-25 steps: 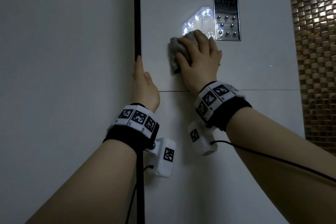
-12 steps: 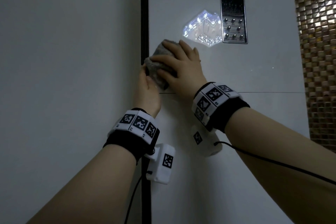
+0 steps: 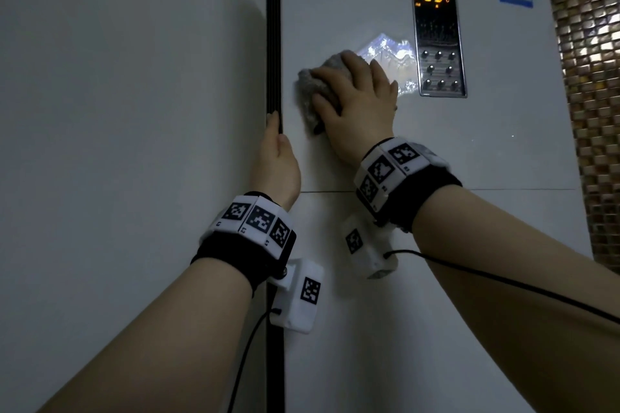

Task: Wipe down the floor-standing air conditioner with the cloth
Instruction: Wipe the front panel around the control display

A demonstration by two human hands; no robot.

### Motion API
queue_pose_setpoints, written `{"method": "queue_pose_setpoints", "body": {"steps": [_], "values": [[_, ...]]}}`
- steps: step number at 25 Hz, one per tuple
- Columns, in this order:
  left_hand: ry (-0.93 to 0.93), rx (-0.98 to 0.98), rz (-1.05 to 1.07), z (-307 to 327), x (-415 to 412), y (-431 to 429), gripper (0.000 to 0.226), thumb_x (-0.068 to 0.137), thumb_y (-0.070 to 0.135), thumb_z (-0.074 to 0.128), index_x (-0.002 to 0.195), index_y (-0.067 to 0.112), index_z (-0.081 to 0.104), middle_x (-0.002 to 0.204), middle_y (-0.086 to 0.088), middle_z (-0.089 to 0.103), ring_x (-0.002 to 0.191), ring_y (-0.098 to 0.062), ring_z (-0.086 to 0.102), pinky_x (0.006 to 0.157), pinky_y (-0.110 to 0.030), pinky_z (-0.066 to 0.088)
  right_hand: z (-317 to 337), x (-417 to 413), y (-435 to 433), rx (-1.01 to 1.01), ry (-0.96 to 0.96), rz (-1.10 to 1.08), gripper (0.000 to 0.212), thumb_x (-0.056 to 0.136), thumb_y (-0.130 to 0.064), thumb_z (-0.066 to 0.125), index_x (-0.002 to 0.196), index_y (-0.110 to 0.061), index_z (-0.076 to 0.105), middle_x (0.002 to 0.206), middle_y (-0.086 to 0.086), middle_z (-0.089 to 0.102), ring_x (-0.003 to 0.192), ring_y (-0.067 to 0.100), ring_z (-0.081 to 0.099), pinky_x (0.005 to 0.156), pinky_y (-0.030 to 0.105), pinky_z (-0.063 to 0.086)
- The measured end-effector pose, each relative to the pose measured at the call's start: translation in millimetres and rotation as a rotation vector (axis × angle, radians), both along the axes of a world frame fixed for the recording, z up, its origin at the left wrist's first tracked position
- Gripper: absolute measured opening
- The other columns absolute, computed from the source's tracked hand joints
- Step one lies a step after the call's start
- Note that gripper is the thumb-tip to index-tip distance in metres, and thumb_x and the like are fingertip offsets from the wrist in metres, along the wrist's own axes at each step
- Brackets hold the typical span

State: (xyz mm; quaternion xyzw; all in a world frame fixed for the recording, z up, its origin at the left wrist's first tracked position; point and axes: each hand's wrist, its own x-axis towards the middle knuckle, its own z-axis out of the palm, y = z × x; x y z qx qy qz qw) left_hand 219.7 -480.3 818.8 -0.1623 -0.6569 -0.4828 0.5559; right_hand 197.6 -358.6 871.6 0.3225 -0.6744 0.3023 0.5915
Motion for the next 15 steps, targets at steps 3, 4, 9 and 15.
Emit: {"method": "queue_pose_setpoints", "body": {"steps": [3,4,9,15], "values": [[0.055,-0.03,-0.01,13,-4,2,0.048,0.102,0.008,0.023,0.15,0.016,0.025,0.154,0.002,0.028,0.139,-0.007,0.025,0.104,-0.003,0.019,1,-3,-9,0.125,0.081,0.0,0.036,0.092,-0.041,0.05,0.128,-0.043,0.05,0.152,-0.009,0.027,0.143,0.027,0.011,0.115,0.049,0.005],[0.054,-0.027,-0.008,14,-5,1,0.049,0.102,0.008,0.023,0.15,0.017,0.026,0.153,0.003,0.029,0.138,-0.006,0.026,0.097,0.003,0.019,5,-4,-8,0.129,0.088,0.019,0.036,0.092,-0.041,0.05,0.128,-0.043,0.051,0.152,-0.009,0.028,0.143,0.027,0.011,0.115,0.049,0.004],[0.038,-0.005,-0.025,14,-1,-5,0.048,0.101,0.006,0.026,0.148,0.017,0.032,0.151,0.004,0.035,0.137,-0.009,0.033,0.115,-0.023,0.022,16,-3,-2,0.117,0.076,0.024,0.036,0.092,-0.041,0.05,0.127,-0.044,0.051,0.152,-0.009,0.027,0.142,0.029,0.01,0.115,0.05,0.002],[0.016,0.01,-0.013,30,-1,-7,0.047,0.101,0.005,0.028,0.146,0.015,0.035,0.148,0.003,0.039,0.135,-0.008,0.036,0.116,-0.029,0.025,19,-5,8,0.087,0.047,0.028,0.036,0.092,-0.042,0.048,0.128,-0.043,0.05,0.152,-0.008,0.027,0.143,0.028,0.01,0.115,0.05,0.004]]}}
